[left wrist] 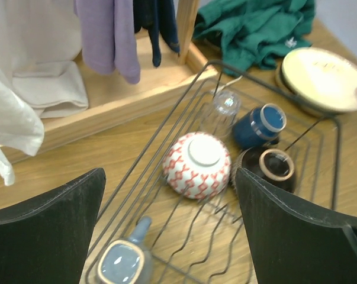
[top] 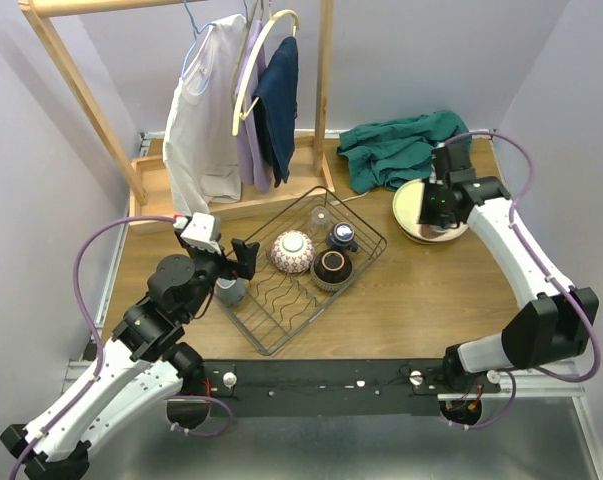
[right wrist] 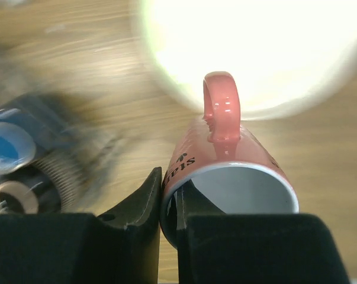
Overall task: Unload the mixed dishes from the dish rack
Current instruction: Place the cup at the center of the board.
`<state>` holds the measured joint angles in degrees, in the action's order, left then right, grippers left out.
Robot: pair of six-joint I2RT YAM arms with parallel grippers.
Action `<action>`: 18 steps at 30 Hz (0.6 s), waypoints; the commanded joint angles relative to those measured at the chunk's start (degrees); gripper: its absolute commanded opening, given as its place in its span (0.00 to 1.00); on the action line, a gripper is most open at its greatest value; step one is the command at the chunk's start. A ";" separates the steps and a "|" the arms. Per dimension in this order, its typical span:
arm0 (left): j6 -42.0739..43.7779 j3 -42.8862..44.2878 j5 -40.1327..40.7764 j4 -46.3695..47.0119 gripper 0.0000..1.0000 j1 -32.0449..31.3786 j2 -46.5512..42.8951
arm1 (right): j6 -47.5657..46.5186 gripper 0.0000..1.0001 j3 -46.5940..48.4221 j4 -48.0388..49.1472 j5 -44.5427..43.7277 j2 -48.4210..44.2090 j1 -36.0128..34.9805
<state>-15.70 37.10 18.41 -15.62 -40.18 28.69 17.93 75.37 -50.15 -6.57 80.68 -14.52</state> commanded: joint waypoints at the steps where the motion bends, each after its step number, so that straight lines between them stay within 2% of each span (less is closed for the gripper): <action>1: 6.91 -3.61 -0.92 0.67 0.99 0.28 -1.62 | -0.62 0.01 0.39 -2.24 -7.93 0.70 13.17; 10: 9.20 -4.58 1.09 0.85 0.99 0.37 -1.70 | 1.14 0.01 -1.46 6.54 2.17 7.55 31.64; 18: 9.82 -4.93 2.68 1.11 0.99 0.46 -2.50 | -0.62 0.01 2.23 10.42 5.25 16.95 37.64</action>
<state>-7.27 32.58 18.74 -15.53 -40.12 26.81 18.26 74.67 -44.31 -4.73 93.89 21.10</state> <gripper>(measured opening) 0.990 0.197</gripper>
